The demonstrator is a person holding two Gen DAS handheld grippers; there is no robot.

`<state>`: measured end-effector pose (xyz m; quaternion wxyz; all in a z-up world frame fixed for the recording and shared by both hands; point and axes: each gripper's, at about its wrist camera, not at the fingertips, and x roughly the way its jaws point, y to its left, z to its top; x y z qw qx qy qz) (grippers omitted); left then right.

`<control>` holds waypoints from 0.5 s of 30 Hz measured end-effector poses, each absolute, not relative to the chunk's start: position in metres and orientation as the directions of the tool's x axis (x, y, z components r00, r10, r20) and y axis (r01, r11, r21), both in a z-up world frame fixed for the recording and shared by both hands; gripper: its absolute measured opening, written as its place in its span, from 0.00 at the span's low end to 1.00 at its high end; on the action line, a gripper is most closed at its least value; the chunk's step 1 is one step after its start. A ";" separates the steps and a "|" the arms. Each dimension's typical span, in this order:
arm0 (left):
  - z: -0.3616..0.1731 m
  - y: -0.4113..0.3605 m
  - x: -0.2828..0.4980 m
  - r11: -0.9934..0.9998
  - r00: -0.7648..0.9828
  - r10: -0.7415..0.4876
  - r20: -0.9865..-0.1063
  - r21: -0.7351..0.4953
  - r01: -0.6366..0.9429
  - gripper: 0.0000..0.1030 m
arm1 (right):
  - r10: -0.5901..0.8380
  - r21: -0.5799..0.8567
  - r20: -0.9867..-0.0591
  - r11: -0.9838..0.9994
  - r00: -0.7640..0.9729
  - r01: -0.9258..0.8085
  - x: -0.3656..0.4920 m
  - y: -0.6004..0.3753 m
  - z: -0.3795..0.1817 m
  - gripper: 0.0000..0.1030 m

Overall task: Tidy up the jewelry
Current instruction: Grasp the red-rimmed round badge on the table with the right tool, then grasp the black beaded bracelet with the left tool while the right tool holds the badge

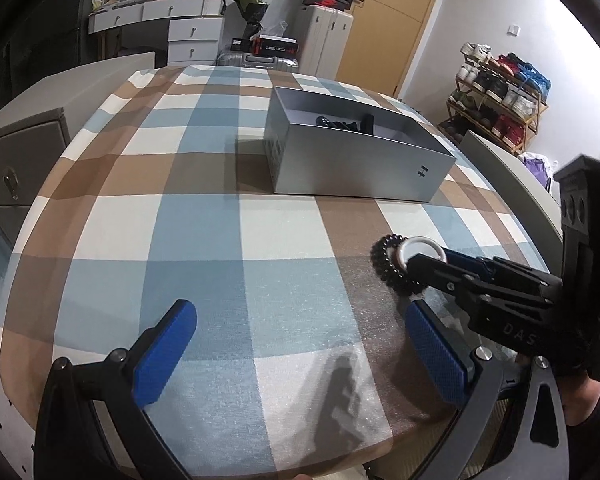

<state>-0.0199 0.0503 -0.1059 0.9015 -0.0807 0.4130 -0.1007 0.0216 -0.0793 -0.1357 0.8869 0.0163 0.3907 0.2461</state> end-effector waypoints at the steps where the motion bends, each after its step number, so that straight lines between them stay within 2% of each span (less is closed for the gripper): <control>1: -0.106 0.051 -0.019 0.967 0.640 -0.247 -0.728 -0.230 0.112 0.98 | 0.450 0.222 -0.685 0.878 0.573 -0.424 0.021 -0.080 -0.136 0.21; 2: -0.106 0.052 -0.019 0.967 0.639 -0.247 -0.728 -0.231 0.110 0.98 | 0.454 0.229 -0.682 0.877 0.573 -0.422 0.020 -0.081 -0.136 0.16; 9: -0.105 0.048 -0.018 0.969 0.630 -0.243 -0.738 -0.212 0.126 0.98 | 0.493 0.286 -0.654 0.864 0.574 -0.416 0.018 -0.090 -0.136 0.13; 15: -0.106 0.041 -0.016 0.969 0.612 -0.246 -0.752 -0.201 0.143 0.98 | 0.525 0.354 -0.647 0.849 0.553 -0.392 0.025 -0.097 -0.138 0.18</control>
